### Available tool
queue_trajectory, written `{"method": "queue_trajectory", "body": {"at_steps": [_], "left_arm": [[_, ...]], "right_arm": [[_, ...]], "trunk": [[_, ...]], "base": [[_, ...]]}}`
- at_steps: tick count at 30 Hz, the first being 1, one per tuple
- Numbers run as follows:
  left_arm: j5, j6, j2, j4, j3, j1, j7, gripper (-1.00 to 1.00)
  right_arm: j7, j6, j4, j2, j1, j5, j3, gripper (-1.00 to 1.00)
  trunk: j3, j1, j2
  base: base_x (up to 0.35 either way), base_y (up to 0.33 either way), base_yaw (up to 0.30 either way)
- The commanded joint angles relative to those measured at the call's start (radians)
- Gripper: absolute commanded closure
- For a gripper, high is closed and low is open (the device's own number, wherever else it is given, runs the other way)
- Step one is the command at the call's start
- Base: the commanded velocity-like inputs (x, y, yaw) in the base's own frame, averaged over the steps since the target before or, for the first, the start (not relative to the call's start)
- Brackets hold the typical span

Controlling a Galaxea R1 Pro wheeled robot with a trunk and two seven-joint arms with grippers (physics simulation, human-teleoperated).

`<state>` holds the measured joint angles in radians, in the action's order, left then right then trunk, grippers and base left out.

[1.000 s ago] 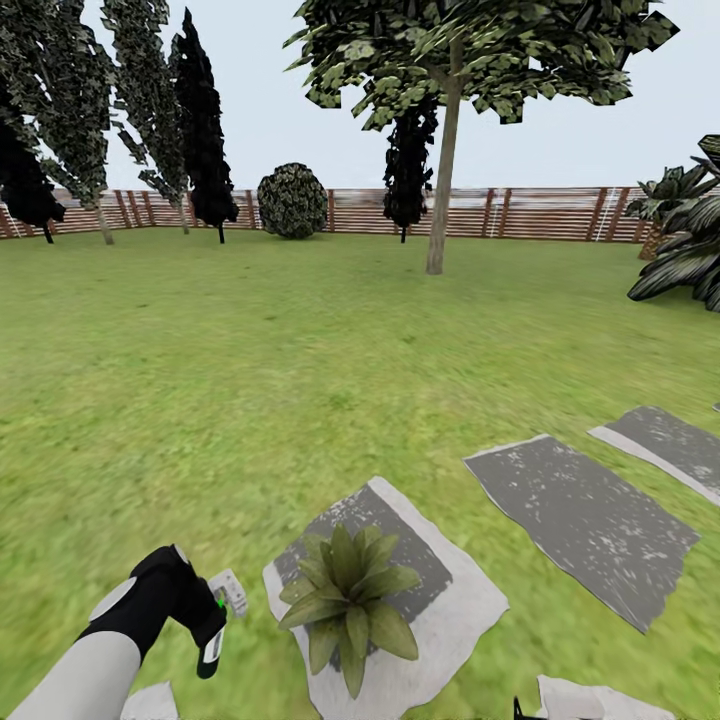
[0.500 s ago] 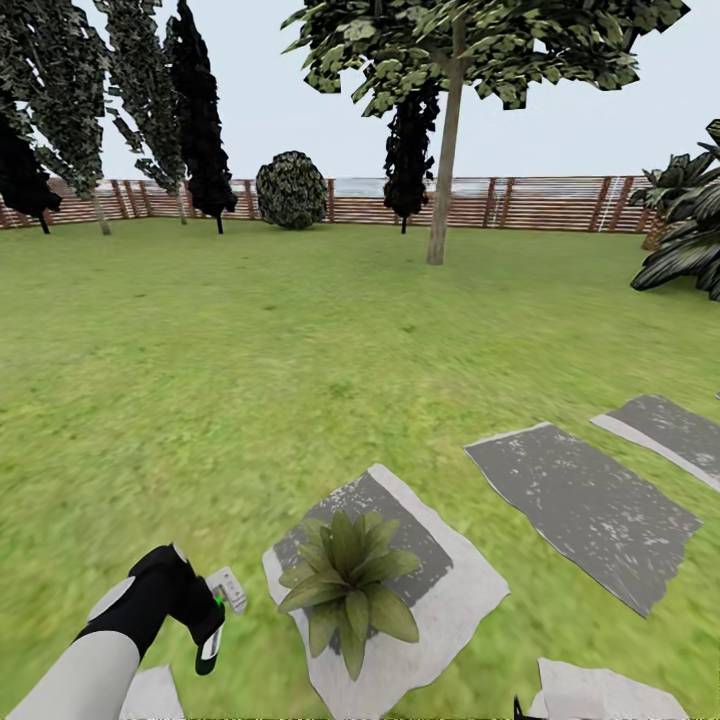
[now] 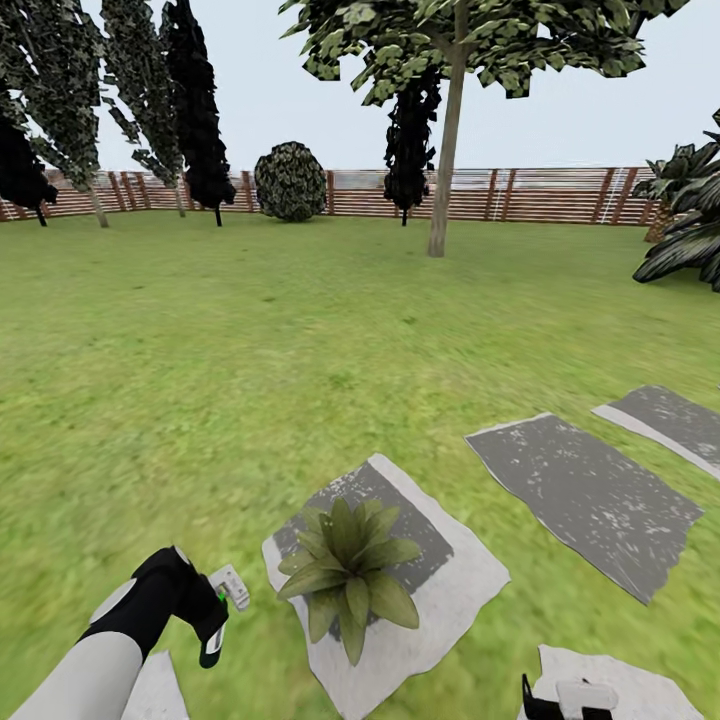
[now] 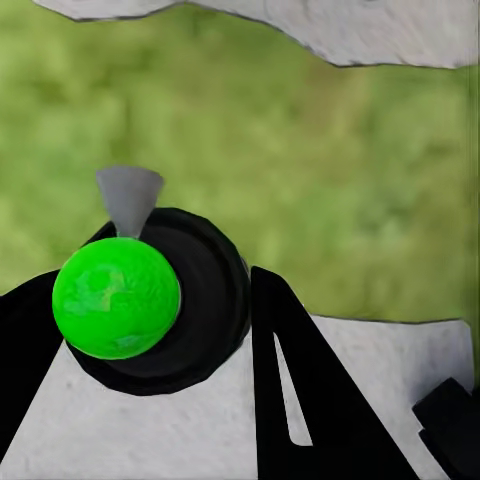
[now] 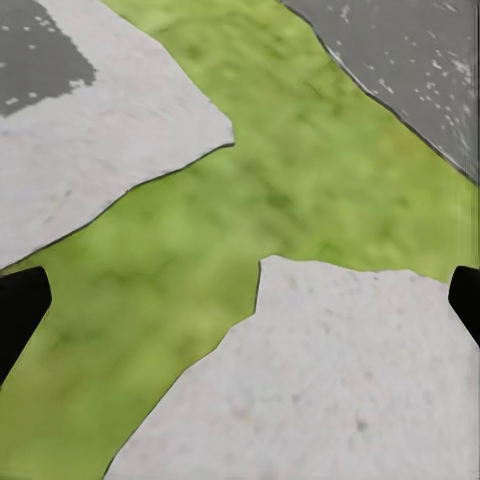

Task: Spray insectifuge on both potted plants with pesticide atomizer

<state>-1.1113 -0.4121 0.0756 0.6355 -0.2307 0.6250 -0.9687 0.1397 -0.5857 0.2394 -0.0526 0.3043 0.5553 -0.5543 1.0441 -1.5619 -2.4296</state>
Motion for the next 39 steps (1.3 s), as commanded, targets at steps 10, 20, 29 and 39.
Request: {"method": "queue_trajectory", "body": {"at_steps": [10,20,29,39], "left_arm": [[-0.003,-0.008,0.003,0.002,-0.004,0.001,-0.003,1.00],[-0.003,-0.010,0.006,0.013,-0.034,0.001,-0.002,1.00],[-0.002,-0.010,-0.002,0.014,-0.086,0.001,-0.001,1.00],[-0.002,-0.011,-0.002,0.015,-0.088,0.001,0.001,1.00]], "right_arm": [[0.005,-0.020,0.020,-0.001,0.001,0.008,-0.006,-1.00],[0.006,-0.019,0.023,0.005,0.001,0.012,-0.004,-1.00],[0.006,-0.019,0.023,0.005,0.001,0.012,-0.004,-1.00],[0.006,-0.019,0.023,0.005,0.001,0.012,-0.004,-1.00]], "trunk": [[0.001,0.000,0.000],[0.010,-0.019,-0.035],[0.010,-0.019,-0.035],[0.010,-0.019,-0.035]], "base": [[0.000,0.000,-0.014],[-0.001,0.000,-0.172],[-0.263,-0.023,-0.002],[-0.109,-0.076,0.156]]}}
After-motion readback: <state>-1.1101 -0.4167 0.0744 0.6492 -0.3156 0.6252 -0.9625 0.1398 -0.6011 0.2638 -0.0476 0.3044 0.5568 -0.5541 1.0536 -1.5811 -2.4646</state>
